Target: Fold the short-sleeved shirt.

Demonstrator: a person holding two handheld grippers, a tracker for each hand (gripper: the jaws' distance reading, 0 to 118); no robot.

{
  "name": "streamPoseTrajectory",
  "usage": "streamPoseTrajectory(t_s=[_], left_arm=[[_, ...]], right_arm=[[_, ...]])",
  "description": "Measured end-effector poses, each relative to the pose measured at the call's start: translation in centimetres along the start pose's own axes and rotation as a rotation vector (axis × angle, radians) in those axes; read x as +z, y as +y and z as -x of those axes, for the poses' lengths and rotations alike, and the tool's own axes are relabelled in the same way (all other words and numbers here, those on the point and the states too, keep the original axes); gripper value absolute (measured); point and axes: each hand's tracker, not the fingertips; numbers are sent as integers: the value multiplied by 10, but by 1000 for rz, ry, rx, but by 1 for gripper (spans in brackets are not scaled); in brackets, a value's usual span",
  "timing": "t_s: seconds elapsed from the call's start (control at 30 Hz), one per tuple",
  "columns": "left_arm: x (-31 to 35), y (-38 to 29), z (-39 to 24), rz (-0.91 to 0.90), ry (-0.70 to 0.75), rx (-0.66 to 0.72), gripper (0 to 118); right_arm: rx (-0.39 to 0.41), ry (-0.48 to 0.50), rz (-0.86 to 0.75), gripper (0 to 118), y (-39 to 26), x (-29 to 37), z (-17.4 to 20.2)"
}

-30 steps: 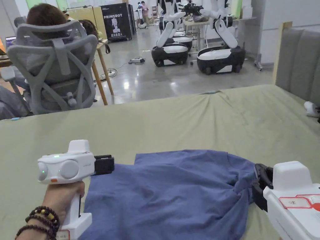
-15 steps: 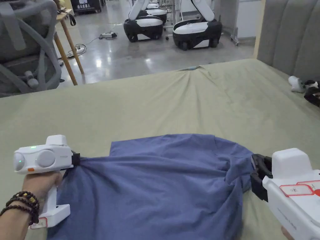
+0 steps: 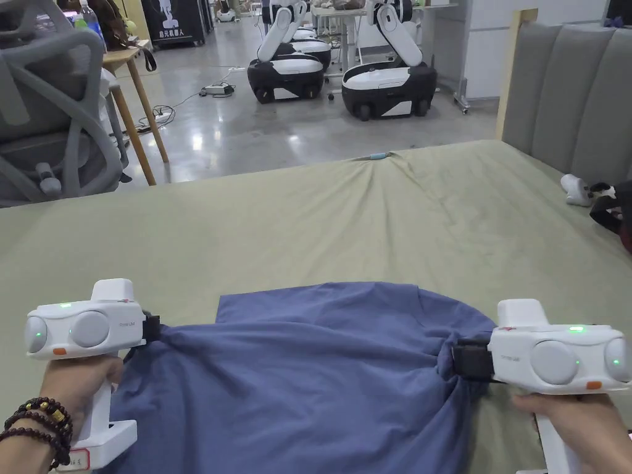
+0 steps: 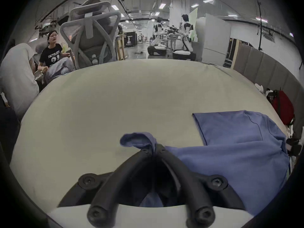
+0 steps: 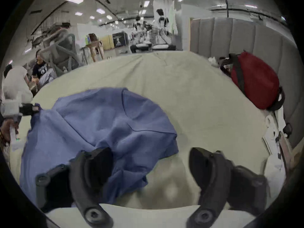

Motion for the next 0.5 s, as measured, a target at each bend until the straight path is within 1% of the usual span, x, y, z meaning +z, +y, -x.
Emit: streamPoseTrajectory(t_s=[0.03,0.07,0.1,0.13,0.17,0.23,0.3,0.33,0.43,0.5], left_arm=[[3,1,2,1,2,1,0],[0,-1,1,1,2,1,0],[2,-1,2,-1,0,2,0],[6,0,3,-3,-1,1,0],[10,1,4,-7,-2,2,0],[20,1,4,-25,-1,11,0],[39,8,9,-61,-9,25,0],[49,10,10,-83,-15,36,0],[92,32,16,-173,-44,75,0],[121,46,17,-227,-47,85,0]], right_arm=[[13,47,6,31,0,-6,5],[19,76,7,24,-1,-7,10],[47,71,-3,24,-2,-8,19],[42,-23,-25,15,-3,-9,26],[77,-16,-20,9,-1,-8,30],[50,3,-24,8,3,-1,28],[-15,69,-89,8,11,16,23],[-27,77,-142,7,18,30,21],[-19,82,-280,7,52,69,19],[0,112,-321,7,82,91,22]])
